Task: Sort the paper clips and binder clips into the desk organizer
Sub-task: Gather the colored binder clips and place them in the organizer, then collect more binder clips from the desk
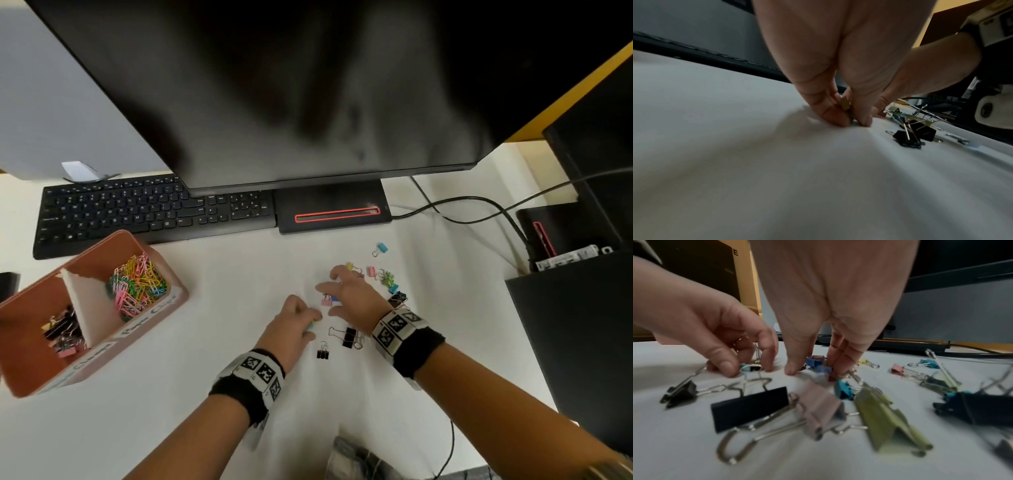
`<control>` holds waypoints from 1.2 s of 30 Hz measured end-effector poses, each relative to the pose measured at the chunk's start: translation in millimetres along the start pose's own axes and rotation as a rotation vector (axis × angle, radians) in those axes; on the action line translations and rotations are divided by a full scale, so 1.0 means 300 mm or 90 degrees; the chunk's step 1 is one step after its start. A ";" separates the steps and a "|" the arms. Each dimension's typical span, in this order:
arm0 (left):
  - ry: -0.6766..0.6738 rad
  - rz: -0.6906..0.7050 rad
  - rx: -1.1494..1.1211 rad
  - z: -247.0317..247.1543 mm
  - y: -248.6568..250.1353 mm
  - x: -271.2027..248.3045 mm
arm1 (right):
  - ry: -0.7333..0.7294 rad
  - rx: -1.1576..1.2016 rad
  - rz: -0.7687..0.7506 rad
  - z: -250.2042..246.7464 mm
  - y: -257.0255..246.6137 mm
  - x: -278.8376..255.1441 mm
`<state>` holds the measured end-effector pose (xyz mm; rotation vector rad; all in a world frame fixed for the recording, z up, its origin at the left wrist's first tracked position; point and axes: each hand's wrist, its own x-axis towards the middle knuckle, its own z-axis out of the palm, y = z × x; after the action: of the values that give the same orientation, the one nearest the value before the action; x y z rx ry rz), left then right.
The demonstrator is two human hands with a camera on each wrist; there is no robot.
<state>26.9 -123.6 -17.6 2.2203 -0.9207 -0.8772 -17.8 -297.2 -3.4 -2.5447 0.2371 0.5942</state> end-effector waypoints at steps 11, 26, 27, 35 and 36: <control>0.159 -0.096 -0.115 -0.052 -0.051 -0.017 | -0.050 -0.027 -0.043 -0.021 -0.074 0.021; 0.511 -0.286 -0.120 -0.692 -0.344 -0.538 | 0.036 0.122 -0.414 -0.041 -0.907 0.190; 0.508 -0.313 -0.111 -0.715 -0.358 -0.547 | 0.031 0.116 -0.407 -0.029 -0.966 0.214; 0.522 -0.309 -0.214 -0.765 -0.351 -0.570 | 0.049 0.109 -0.330 0.043 -1.020 0.237; 0.501 -0.269 -0.176 -0.749 -0.318 -0.555 | 0.070 0.116 -0.322 0.038 -0.963 0.213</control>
<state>139.7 116.6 112.4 2.2403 0.0361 -0.2060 114.6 -47.9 86.2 -2.3309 -0.2973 0.2253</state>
